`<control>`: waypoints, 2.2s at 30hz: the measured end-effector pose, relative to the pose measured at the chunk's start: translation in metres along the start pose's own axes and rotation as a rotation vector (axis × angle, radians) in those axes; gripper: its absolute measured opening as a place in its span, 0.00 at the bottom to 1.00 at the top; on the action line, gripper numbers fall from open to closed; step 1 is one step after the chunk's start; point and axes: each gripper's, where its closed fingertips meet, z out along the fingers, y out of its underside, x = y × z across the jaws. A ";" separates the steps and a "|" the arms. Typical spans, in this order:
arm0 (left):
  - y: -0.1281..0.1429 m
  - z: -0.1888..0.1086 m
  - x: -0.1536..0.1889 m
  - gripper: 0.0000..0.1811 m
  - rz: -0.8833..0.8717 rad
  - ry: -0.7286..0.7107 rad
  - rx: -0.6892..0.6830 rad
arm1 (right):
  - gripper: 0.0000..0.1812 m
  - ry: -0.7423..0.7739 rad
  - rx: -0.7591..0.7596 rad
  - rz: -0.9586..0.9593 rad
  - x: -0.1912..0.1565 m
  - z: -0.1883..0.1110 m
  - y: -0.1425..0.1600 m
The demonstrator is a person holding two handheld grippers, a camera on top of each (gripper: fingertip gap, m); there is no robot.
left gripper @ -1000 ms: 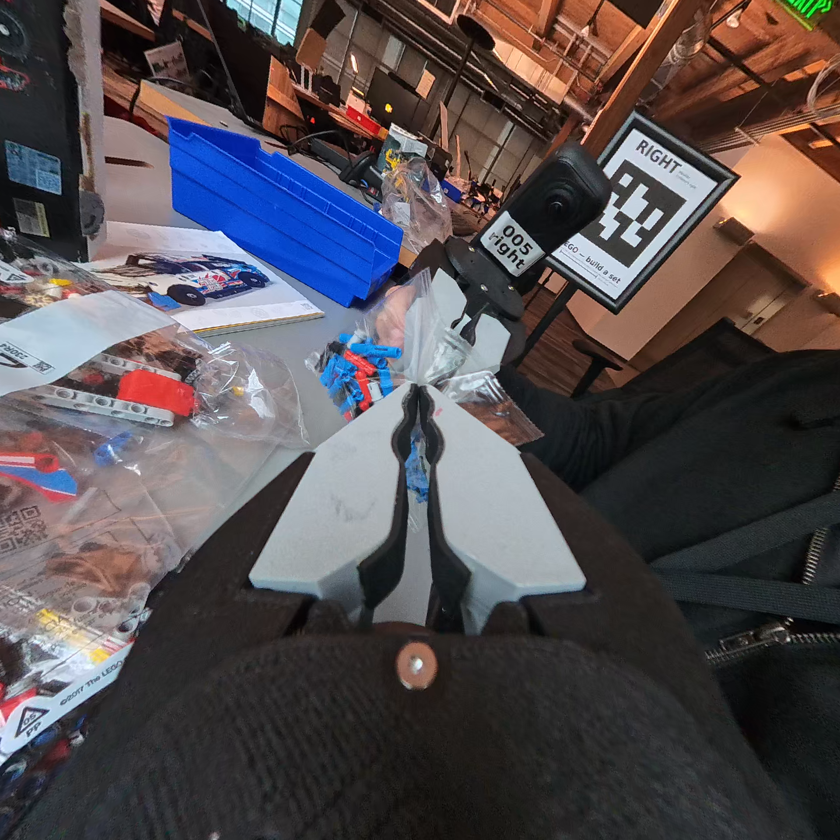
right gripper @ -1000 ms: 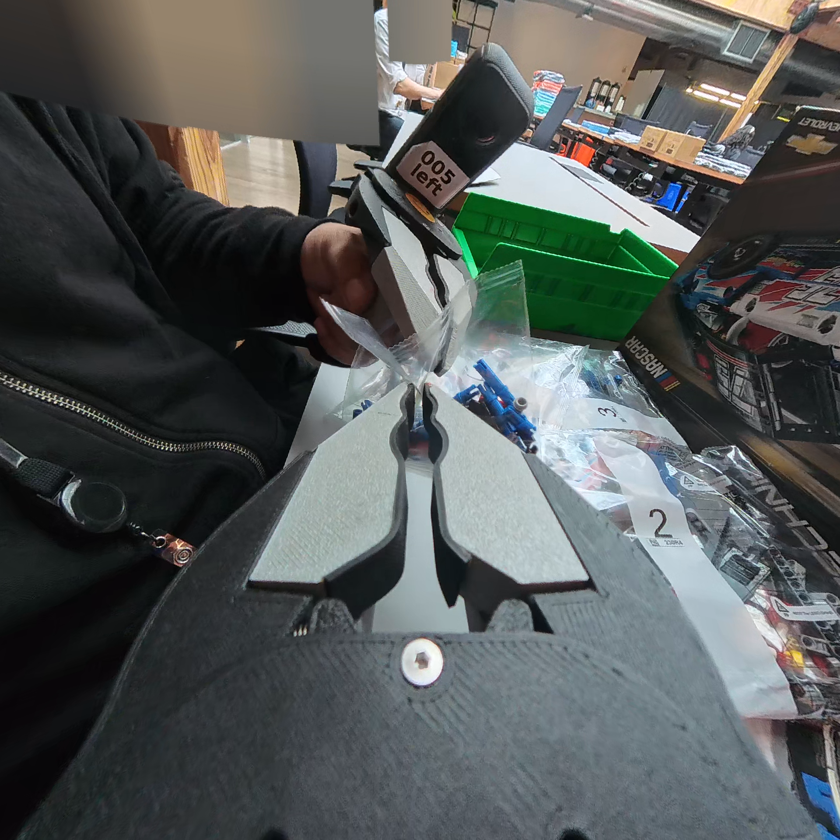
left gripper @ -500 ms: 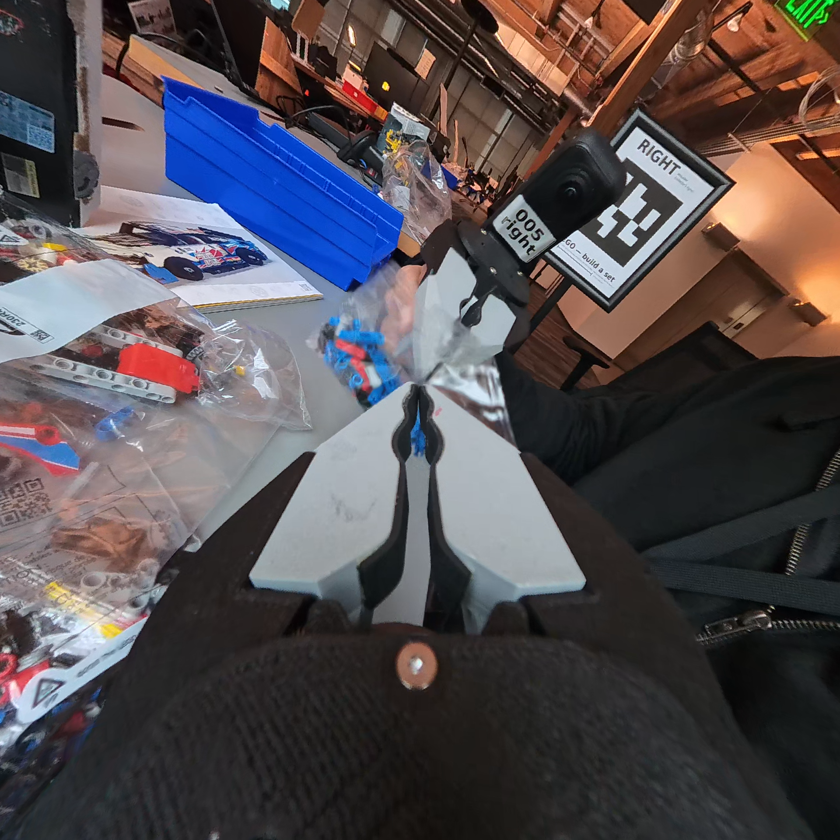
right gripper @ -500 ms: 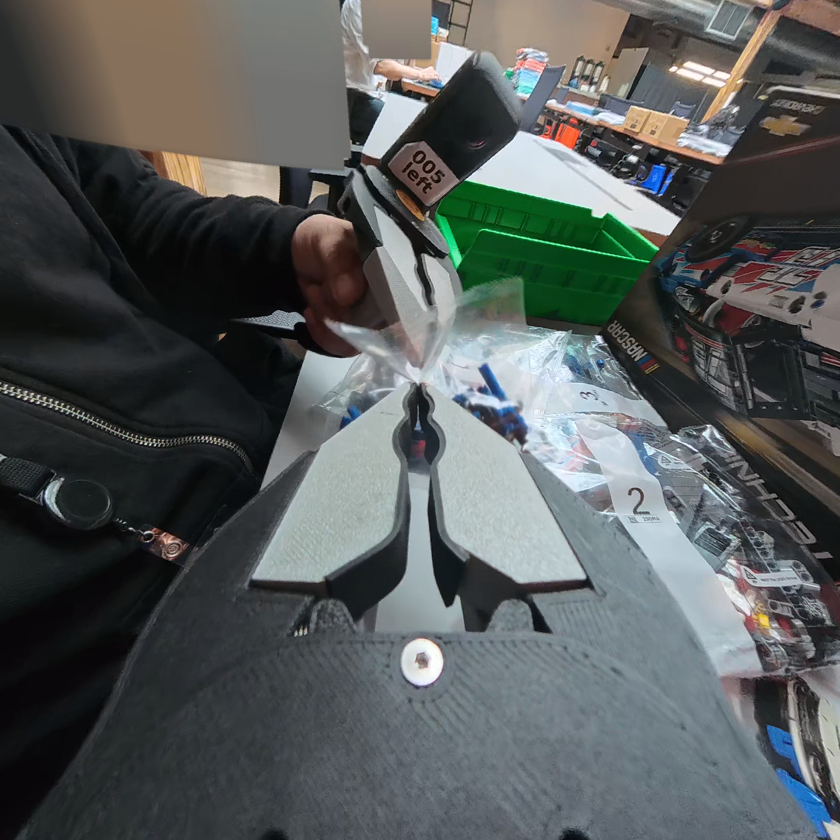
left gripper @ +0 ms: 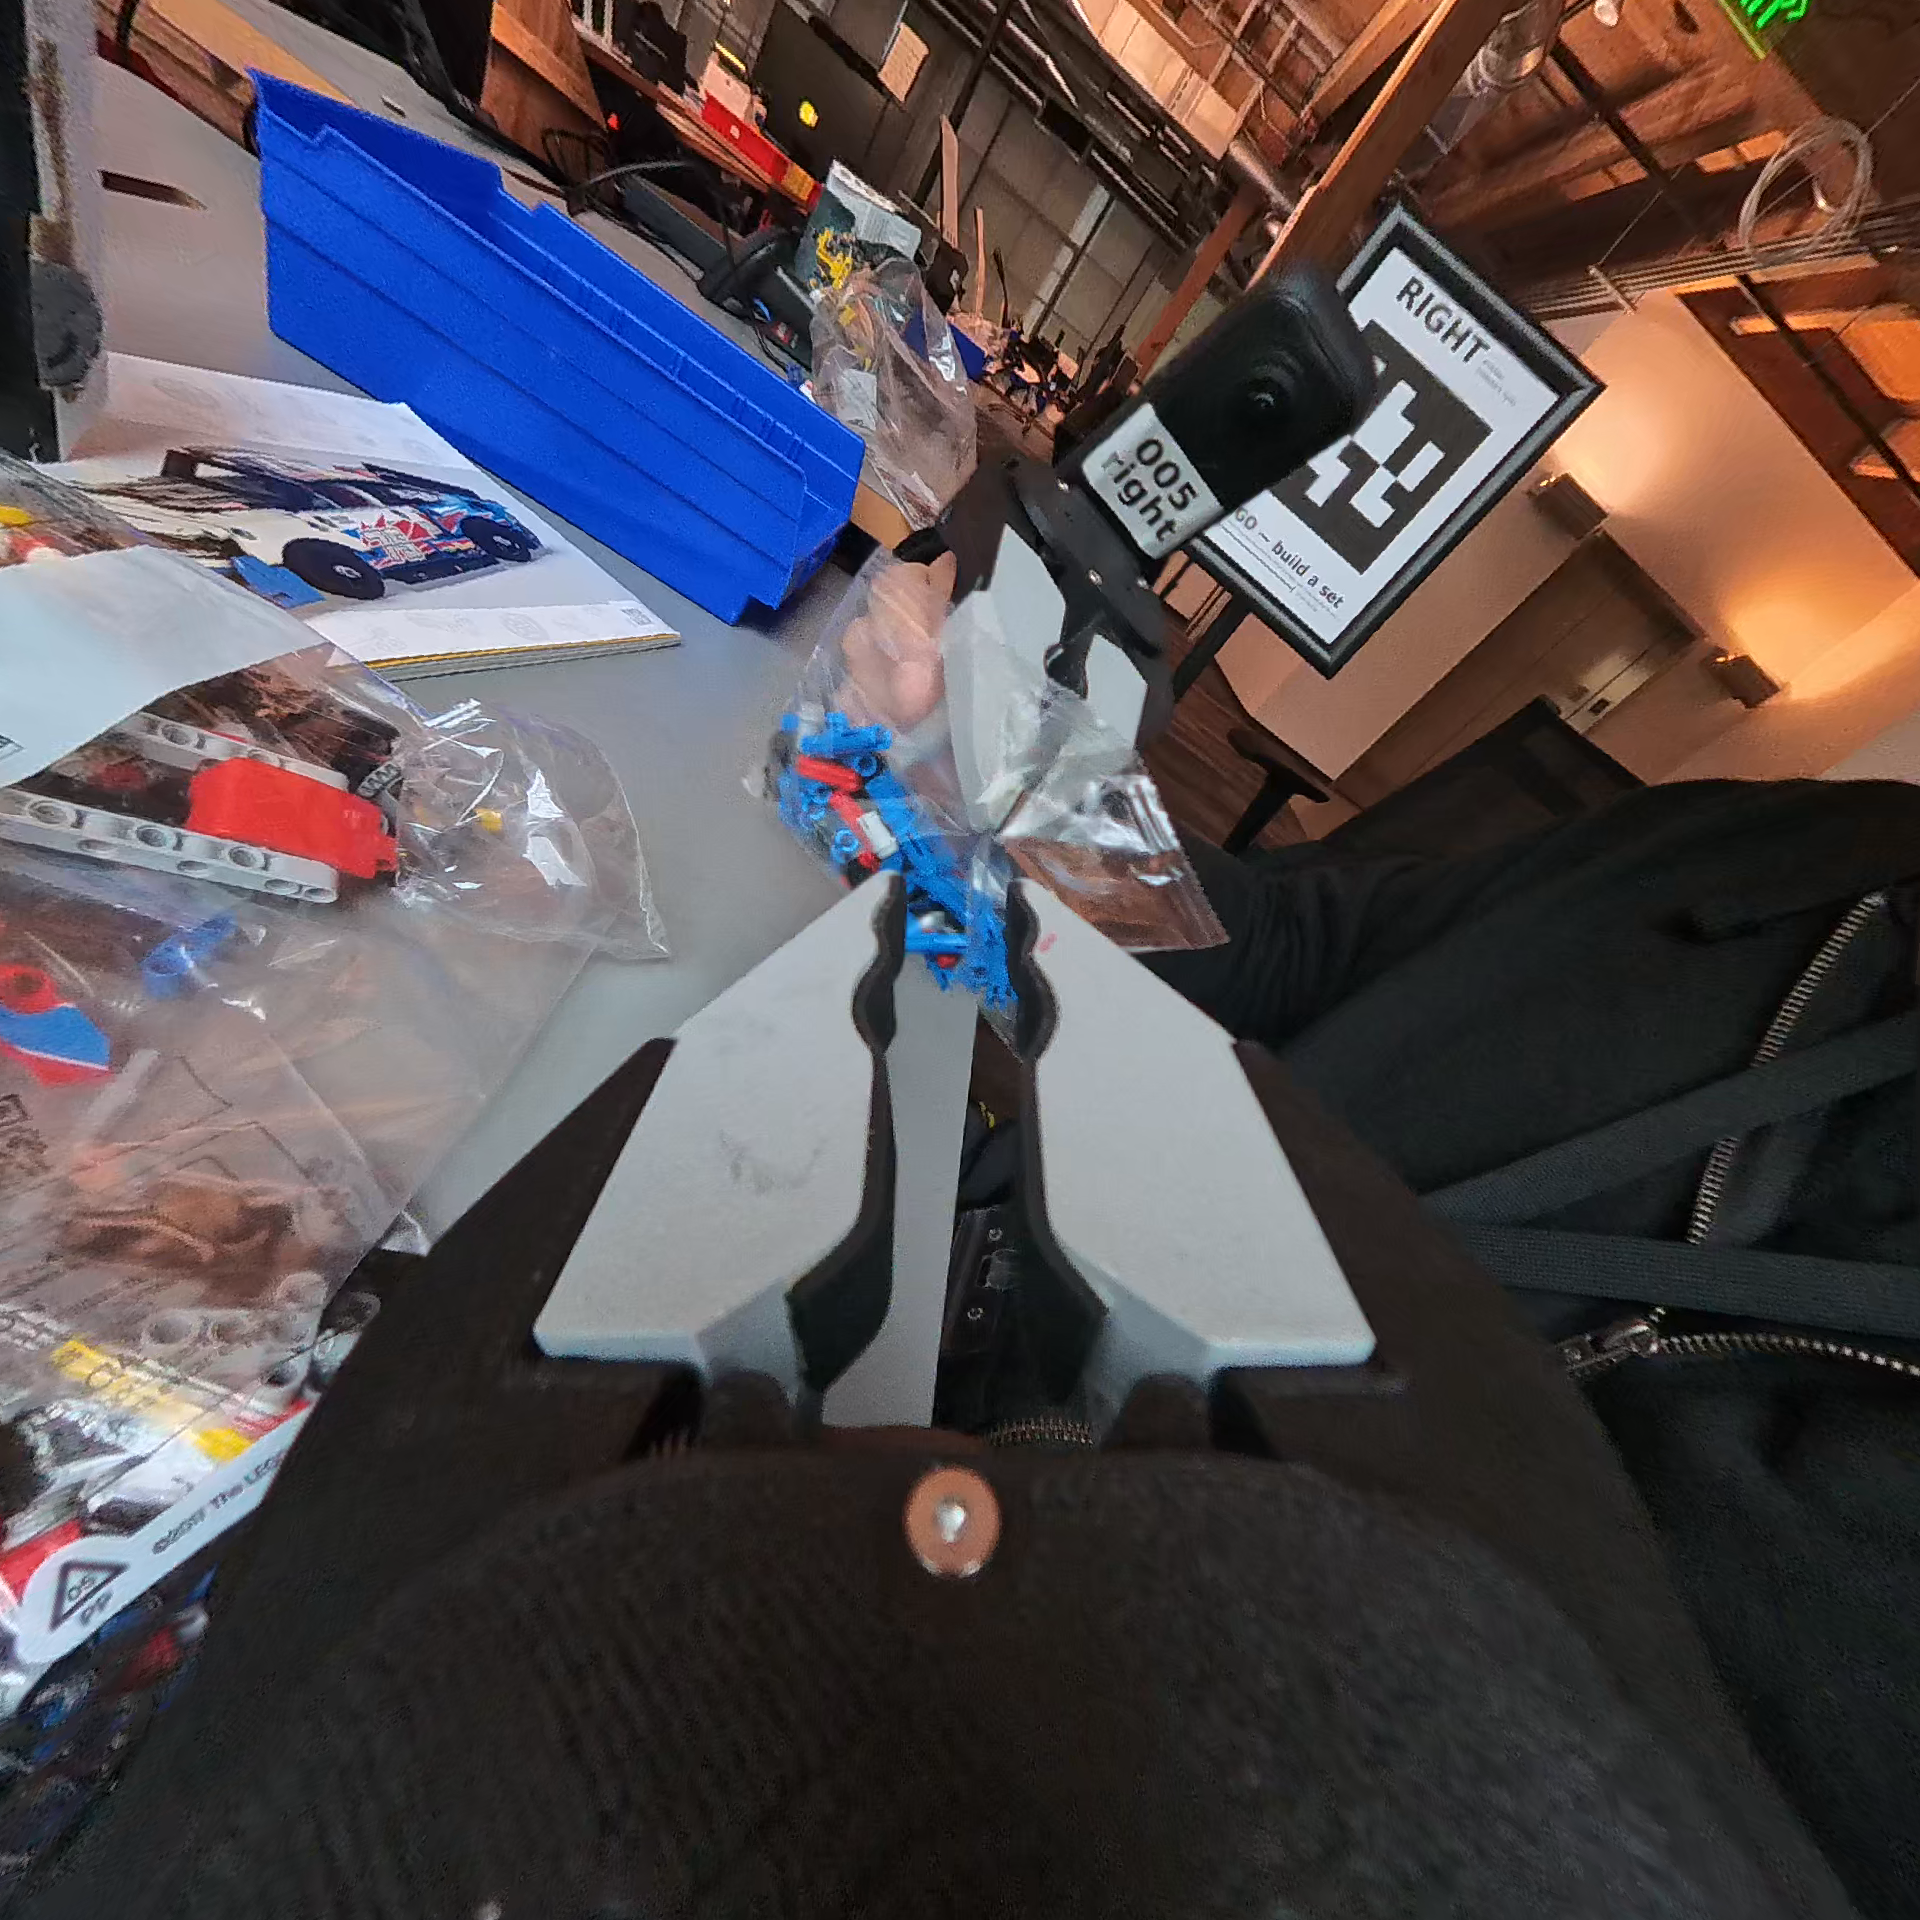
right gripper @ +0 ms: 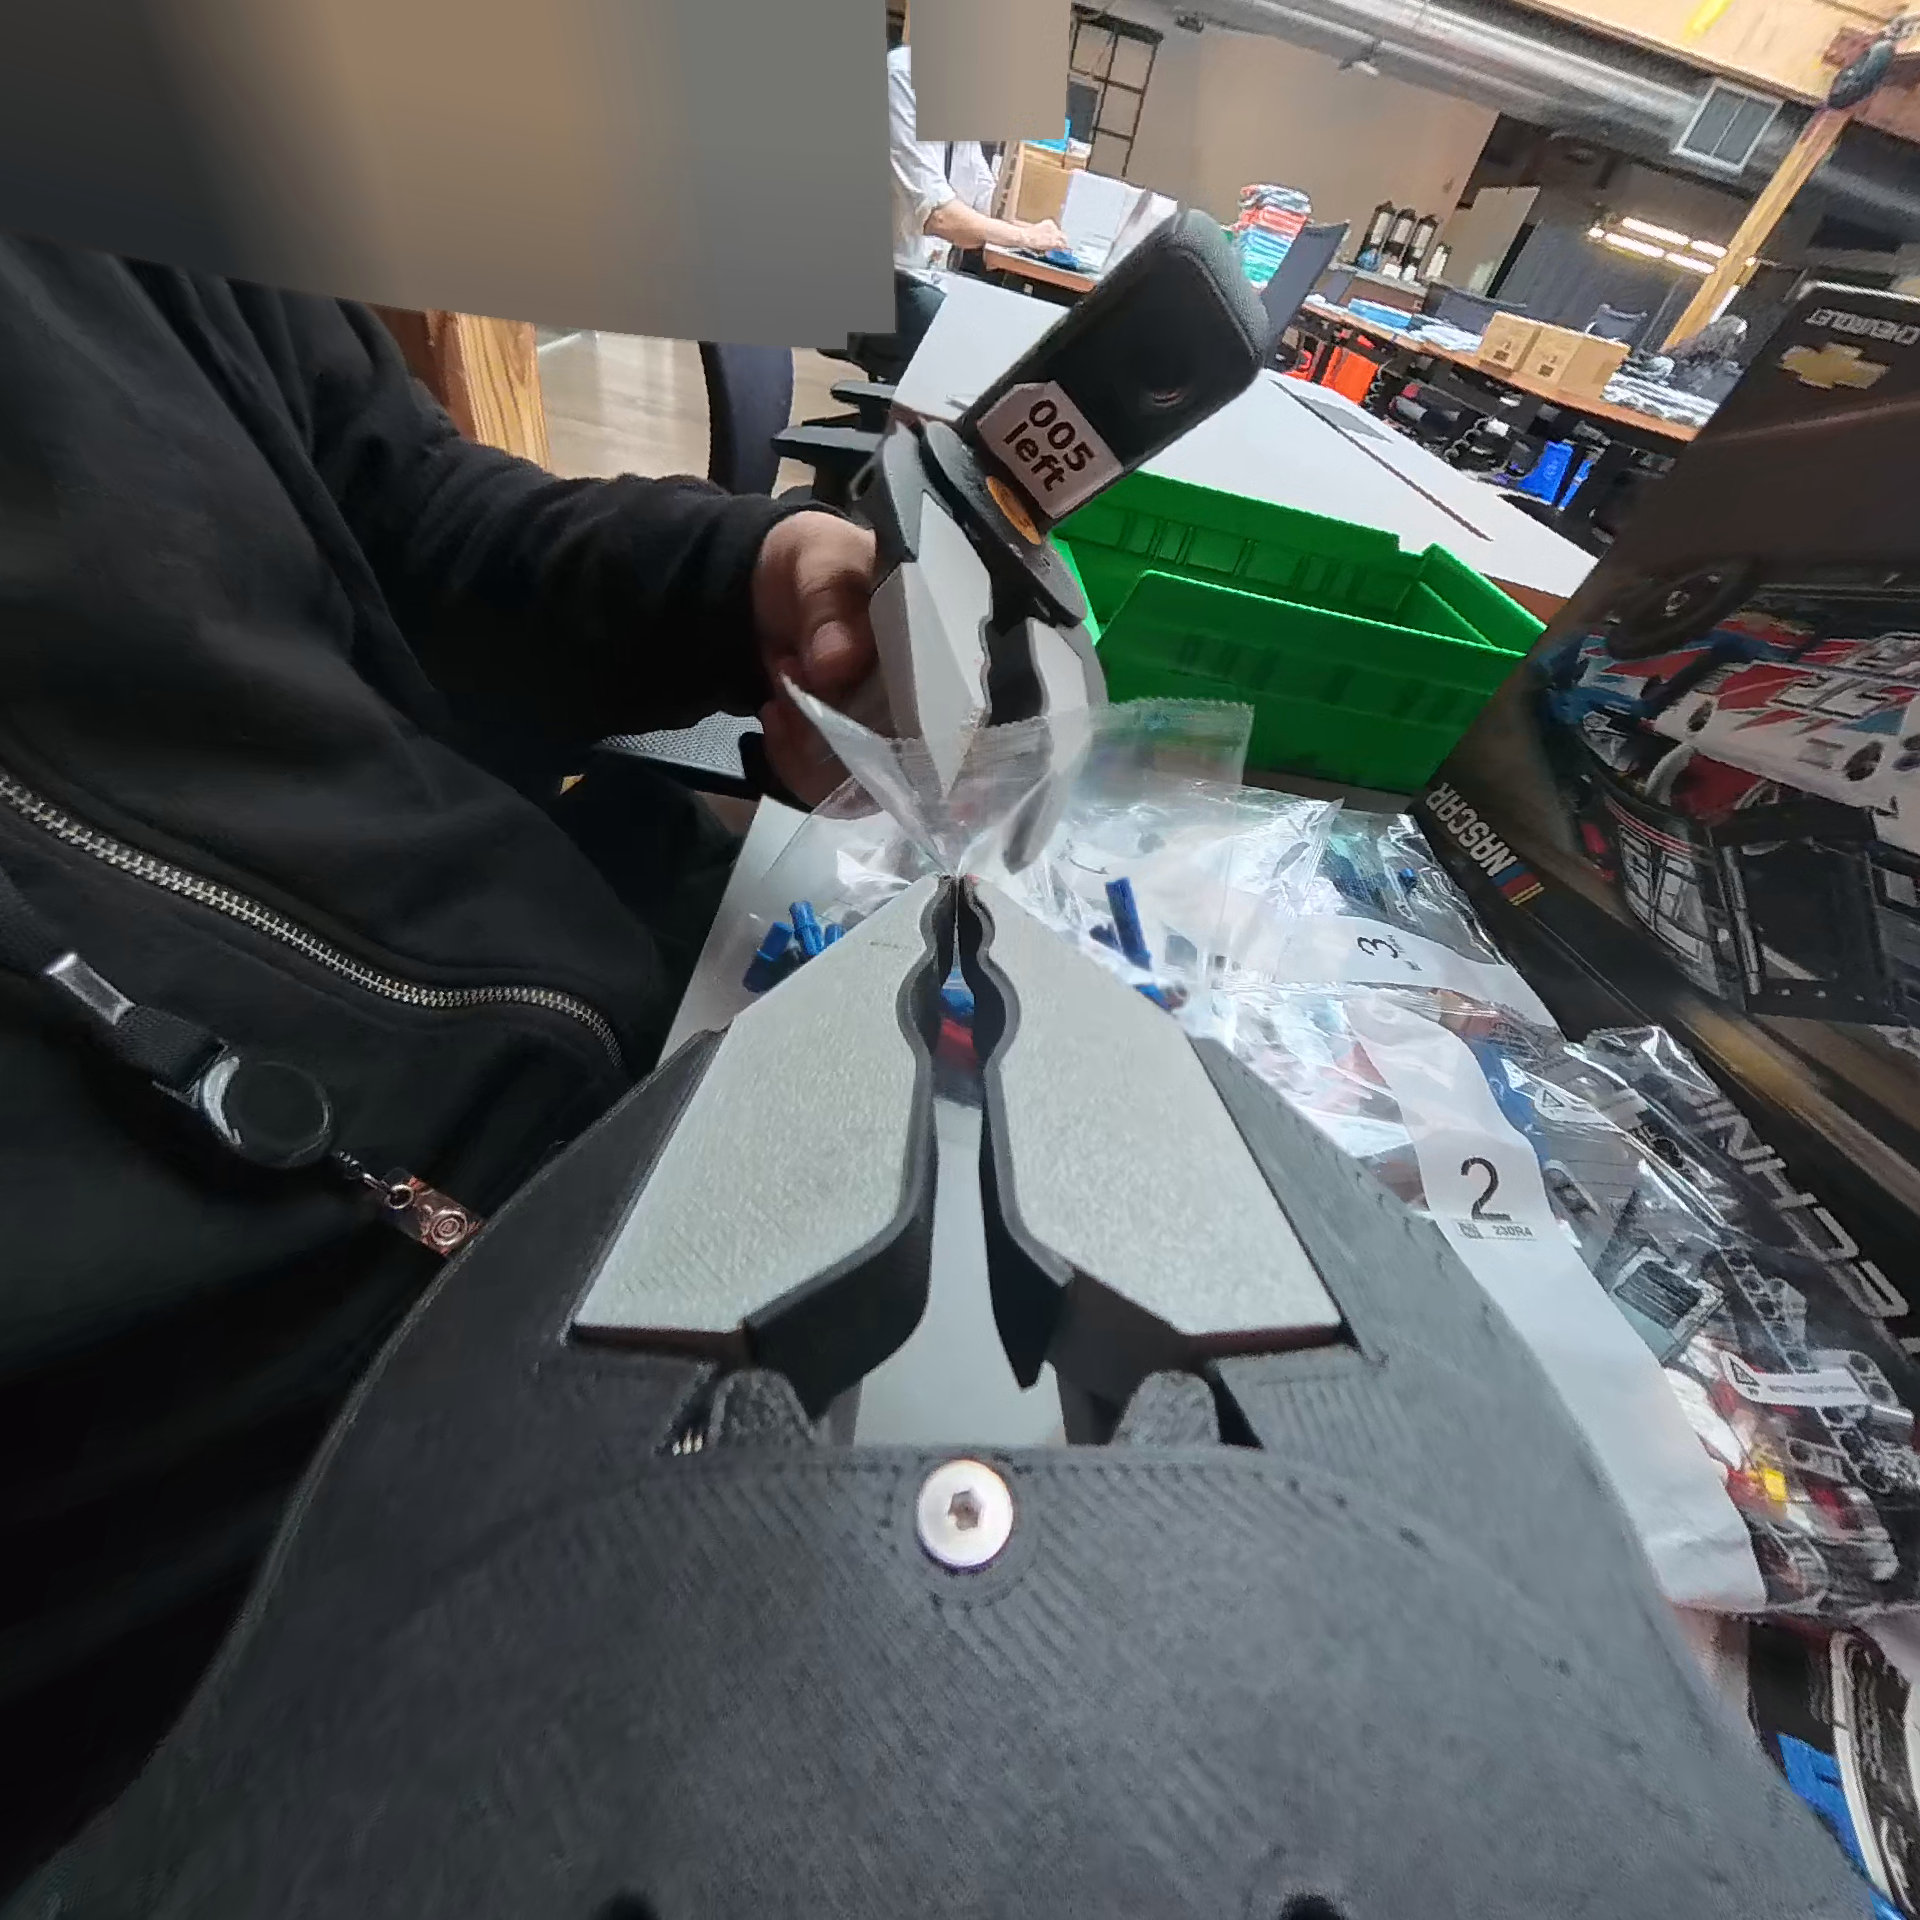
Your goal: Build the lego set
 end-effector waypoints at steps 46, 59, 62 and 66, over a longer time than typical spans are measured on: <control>0.001 0.011 0.002 0.00 -0.002 -0.002 0.032 | 0.00 -0.019 -0.021 -0.012 -0.006 0.007 0.003; 0.003 0.011 -0.001 0.08 -0.051 -0.012 0.018 | 0.00 -0.027 -0.032 -0.015 -0.008 0.008 0.005; 0.003 0.013 0.001 0.07 -0.047 -0.009 0.015 | 0.00 -0.031 -0.035 -0.018 -0.009 0.009 0.006; 0.003 0.013 0.003 0.01 -0.035 -0.006 0.022 | 0.00 -0.030 -0.034 -0.019 -0.009 0.008 0.005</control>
